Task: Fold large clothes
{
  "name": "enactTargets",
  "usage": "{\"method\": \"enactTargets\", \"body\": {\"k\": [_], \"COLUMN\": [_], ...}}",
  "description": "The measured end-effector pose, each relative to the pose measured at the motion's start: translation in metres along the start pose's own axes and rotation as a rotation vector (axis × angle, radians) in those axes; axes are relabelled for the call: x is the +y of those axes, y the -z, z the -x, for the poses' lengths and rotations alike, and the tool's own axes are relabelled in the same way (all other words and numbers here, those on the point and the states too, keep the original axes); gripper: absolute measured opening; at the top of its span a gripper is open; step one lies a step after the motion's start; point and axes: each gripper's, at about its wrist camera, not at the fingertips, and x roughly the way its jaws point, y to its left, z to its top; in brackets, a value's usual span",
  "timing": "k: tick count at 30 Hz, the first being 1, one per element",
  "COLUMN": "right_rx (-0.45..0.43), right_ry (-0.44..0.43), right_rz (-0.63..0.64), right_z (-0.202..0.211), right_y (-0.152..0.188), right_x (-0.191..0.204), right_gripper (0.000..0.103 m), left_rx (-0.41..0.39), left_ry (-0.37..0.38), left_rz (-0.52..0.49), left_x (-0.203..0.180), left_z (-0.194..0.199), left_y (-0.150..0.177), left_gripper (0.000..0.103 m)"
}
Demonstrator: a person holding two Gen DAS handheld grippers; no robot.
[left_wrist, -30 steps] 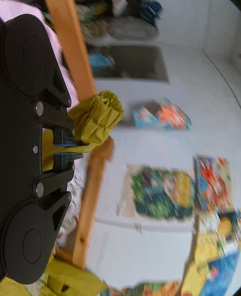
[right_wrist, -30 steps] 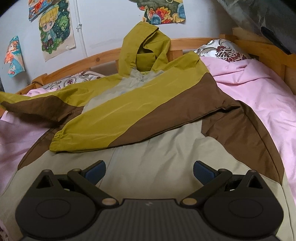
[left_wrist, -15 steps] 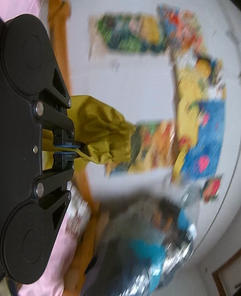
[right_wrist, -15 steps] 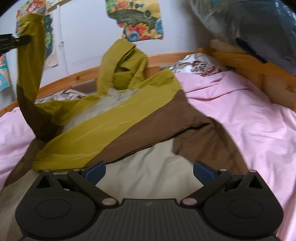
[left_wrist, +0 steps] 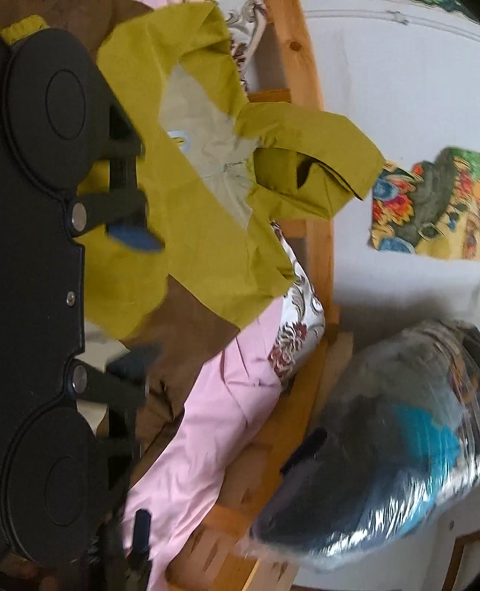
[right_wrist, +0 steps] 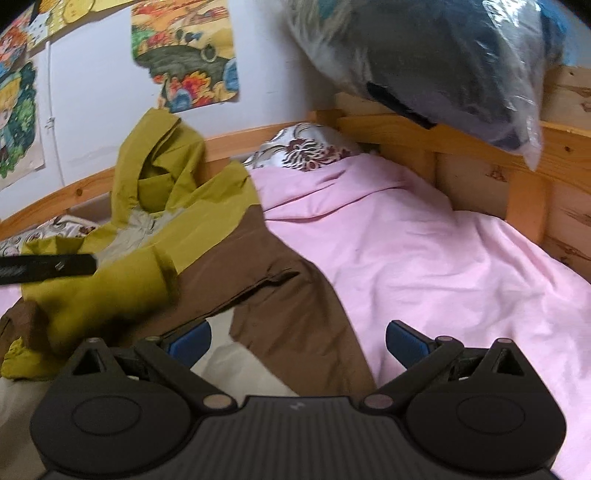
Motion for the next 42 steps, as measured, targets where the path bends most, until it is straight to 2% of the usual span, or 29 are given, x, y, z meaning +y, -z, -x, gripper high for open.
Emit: {"method": "enactTargets", "body": {"k": [3,6,8,9,11,14,16,19,22,25,26,27,29,30,32,34,36,38,40,42], "right_rx": [-0.006,-0.019,-0.02,-0.02,-0.024,-0.013,0.003,0.014,0.009,0.008,0.024,0.046,0.107,0.139,0.163,0.134,0.1,0.087,0.117,0.143], "right_ry": [-0.011,-0.062,-0.106,-0.123,-0.165,-0.213,-0.236,-0.282,-0.31,-0.332,-0.326,-0.32,-0.327,-0.328,-0.315,-0.303,-0.25,-0.196,-0.182,-0.175], "right_rz": [-0.014,-0.021,-0.007,-0.001,0.018,0.028,0.031,0.038,0.054,0.096,0.117,0.124,0.127,0.131,0.166,0.183,0.173,0.121,0.096,0.115], "right_z": [0.001,0.0,-0.004,-0.005,-0.008,-0.016,-0.024,-0.04,-0.066,-0.094,-0.105,-0.114,-0.131,-0.138,-0.142,-0.136,-0.127,-0.119,-0.12,-0.122], "right_y": [0.002,0.005,0.007,0.009,0.012,0.016,0.015,0.005,-0.014,-0.034,-0.039,-0.042,-0.044,-0.043,-0.038,-0.036,-0.035,-0.034,-0.026,-0.02], "right_x": [-0.003,-0.002,0.003,0.005,0.01,0.017,0.021,0.03,0.047,0.071,0.082,0.09,0.103,0.108,0.116,0.117,0.111,0.098,0.091,0.089], "right_gripper": [0.103,0.103,0.103,0.103,0.103,0.102,0.098,0.087,0.084,0.084,0.083,0.081,0.063,0.035,0.03,0.026,0.025,0.025,0.025,0.025], "left_rx": [-0.012,0.006,0.016,0.023,0.044,0.094,0.129,0.196,0.256,0.219,0.201,0.193,0.191,0.178,0.138,0.097,0.076,0.092,0.133,0.14], "left_ry": [-0.001,-0.076,-0.156,-0.219,-0.318,-0.452,-0.514,-0.549,-0.532,-0.472,-0.446,-0.42,-0.376,-0.373,-0.382,-0.408,-0.435,-0.474,-0.566,-0.559], "left_rz": [-0.058,-0.106,-0.122,-0.123,-0.1,-0.016,0.049,0.159,0.279,0.397,0.429,0.449,0.485,0.492,0.481,0.482,0.501,0.499,0.477,0.511], "left_x": [0.0,0.009,0.025,0.039,0.065,0.116,0.149,0.193,0.229,0.253,0.259,0.263,0.266,0.266,0.264,0.261,0.263,0.268,0.273,0.279], "left_z": [0.022,0.043,0.052,0.055,0.058,0.056,0.052,0.038,0.021,0.016,0.015,0.014,0.011,0.013,0.02,0.031,0.037,0.032,0.028,0.033], "left_y": [-0.001,-0.011,-0.012,-0.012,-0.011,-0.007,-0.001,0.008,0.02,0.029,0.031,0.032,0.034,0.034,0.033,0.034,0.035,0.038,0.042,0.044], "left_gripper": [0.083,0.083,0.088,0.091,0.091,0.091,0.091,0.08,0.073,0.07,0.061,0.041,0.021,0.014,0.011,0.009,0.005,0.0,0.0,0.0]}}
